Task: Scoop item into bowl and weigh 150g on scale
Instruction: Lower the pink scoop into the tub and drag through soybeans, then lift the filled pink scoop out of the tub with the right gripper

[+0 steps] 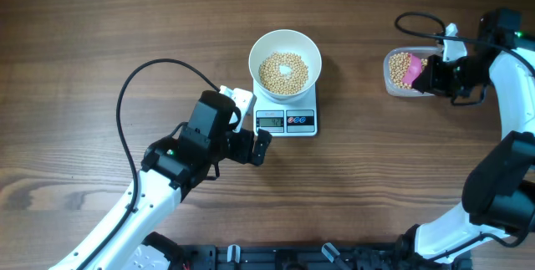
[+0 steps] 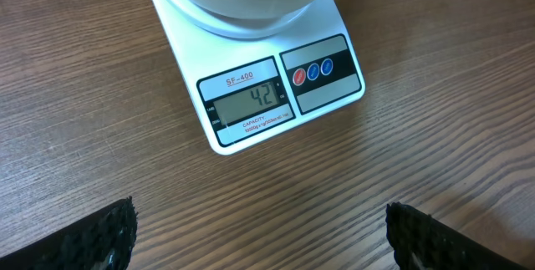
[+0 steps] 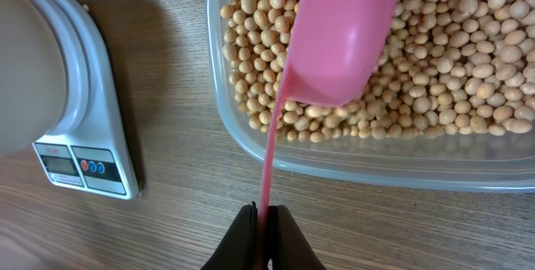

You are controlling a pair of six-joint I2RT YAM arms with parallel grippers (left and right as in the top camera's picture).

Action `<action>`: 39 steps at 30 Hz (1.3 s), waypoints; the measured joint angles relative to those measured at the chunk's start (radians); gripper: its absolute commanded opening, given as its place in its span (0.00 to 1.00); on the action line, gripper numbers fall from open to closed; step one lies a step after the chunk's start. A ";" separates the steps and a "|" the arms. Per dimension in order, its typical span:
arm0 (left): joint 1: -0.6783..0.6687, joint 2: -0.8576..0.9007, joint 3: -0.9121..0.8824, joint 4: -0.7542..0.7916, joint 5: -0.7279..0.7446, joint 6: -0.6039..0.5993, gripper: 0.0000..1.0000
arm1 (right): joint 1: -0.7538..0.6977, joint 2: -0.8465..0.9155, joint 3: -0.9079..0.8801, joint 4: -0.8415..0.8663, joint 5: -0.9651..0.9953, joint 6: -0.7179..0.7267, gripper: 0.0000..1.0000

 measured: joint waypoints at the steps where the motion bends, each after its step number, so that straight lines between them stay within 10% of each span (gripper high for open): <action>1: 0.000 0.000 0.000 0.000 0.000 0.000 1.00 | -0.003 0.002 0.000 -0.002 -0.004 0.000 0.04; 39: 0.000 0.000 0.000 0.000 0.000 0.000 1.00 | -0.264 0.020 -0.039 -0.027 -0.378 -0.004 0.04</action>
